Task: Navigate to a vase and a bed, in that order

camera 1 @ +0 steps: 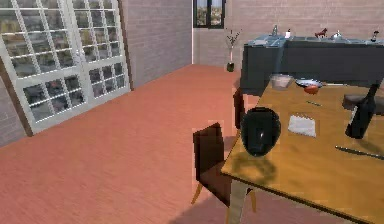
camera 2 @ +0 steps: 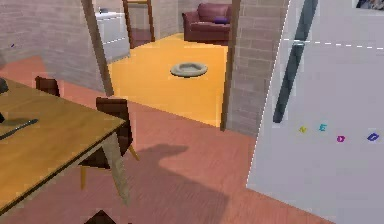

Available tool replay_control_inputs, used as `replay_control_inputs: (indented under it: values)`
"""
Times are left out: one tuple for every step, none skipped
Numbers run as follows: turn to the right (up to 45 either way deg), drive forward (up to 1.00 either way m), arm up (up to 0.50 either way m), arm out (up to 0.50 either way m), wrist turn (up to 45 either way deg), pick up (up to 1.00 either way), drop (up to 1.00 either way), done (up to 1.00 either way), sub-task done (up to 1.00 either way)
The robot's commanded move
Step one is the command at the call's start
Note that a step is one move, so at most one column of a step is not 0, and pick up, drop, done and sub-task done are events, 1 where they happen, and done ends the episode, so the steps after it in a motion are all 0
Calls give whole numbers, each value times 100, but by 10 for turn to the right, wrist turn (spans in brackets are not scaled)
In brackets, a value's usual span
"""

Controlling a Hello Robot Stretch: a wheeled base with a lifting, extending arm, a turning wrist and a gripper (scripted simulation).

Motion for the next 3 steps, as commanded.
replay_control_inputs:
  values:
    - [180,0,0,0,0,0,0,0,0]
    - [0,0,0,0,0,0,0,0,100]
    - [450,0,0,0,0,0,0,0,0]
